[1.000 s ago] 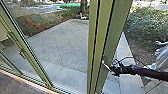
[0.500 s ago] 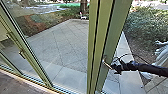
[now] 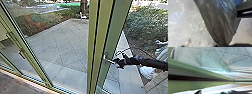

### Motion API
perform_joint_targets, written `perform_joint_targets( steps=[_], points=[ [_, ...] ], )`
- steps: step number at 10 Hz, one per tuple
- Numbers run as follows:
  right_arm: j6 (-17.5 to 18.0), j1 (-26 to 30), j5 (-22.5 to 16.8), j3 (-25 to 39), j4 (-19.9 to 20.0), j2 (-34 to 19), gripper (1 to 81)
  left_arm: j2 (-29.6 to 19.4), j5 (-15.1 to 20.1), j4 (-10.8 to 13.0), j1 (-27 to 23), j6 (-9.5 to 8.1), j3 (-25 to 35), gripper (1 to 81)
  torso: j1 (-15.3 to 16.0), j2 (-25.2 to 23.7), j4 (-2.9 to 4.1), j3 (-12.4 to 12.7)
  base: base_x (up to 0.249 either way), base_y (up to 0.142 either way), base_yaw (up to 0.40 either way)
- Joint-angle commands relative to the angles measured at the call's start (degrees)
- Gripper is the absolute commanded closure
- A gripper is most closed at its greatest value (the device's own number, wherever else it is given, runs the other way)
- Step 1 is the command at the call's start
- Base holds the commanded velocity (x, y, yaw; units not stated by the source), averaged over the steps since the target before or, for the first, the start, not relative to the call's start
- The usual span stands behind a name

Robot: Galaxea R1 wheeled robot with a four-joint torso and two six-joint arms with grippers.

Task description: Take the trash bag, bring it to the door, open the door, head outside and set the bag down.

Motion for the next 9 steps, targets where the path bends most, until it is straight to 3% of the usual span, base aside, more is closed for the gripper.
perform_joint_targets(
  steps=[1,8,9],
  points=[
    [-1.73,13.45,-2.37,-2.52,-4.95,-3.46,1.0,-0.52,4.47,0.14,0.56,0.05,0.54,81.1,0.0,-0.02,0.0,0.0,0.0,0.0,0.0],
    [-3.23,19.69,-7.73,0.21,-5.13,-4.42,1.0,0.0,4.38,0.32,0.65,0.05,0.63,81.1,0.11,0.06,0.0,-0.02,0.0,0.0,0.0],
    [-3.32,20.05,-7.9,0.56,-5.13,-4.6,1.0,0.0,4.38,0.23,0.65,0.14,0.63,81.1,0.11,0.06,0.0,1.19,0.0,0.0,0.0]
  ],
)
